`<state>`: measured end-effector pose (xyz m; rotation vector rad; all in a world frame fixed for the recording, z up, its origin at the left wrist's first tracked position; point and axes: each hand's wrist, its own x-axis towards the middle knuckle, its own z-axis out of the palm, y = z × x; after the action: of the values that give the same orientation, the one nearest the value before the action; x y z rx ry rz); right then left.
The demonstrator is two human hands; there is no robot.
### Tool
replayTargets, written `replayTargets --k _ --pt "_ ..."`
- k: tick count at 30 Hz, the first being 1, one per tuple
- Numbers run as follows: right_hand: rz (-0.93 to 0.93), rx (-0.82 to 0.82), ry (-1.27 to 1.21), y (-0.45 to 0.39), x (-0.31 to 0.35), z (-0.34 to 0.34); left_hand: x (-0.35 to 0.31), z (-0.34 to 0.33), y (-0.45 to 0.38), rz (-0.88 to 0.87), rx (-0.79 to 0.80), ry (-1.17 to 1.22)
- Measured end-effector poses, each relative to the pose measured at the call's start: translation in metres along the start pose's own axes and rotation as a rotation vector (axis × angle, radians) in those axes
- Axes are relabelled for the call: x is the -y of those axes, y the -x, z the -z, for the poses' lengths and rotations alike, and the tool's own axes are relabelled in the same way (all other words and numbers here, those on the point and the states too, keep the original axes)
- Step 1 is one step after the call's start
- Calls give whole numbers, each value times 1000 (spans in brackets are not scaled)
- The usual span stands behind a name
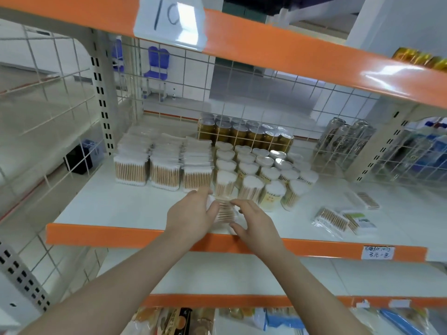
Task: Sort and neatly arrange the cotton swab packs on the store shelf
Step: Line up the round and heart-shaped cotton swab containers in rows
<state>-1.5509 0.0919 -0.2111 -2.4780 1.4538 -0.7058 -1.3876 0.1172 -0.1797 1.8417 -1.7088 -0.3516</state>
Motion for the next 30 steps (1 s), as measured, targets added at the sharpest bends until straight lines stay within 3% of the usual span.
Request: replayTargets --k 12,30 --pt "-94 5 -256 4 -25 9 -13 -11 6 -117 148 309" --pt "-84 72 -482 5 -27 19 -9 -16 -5 -126 141 618"
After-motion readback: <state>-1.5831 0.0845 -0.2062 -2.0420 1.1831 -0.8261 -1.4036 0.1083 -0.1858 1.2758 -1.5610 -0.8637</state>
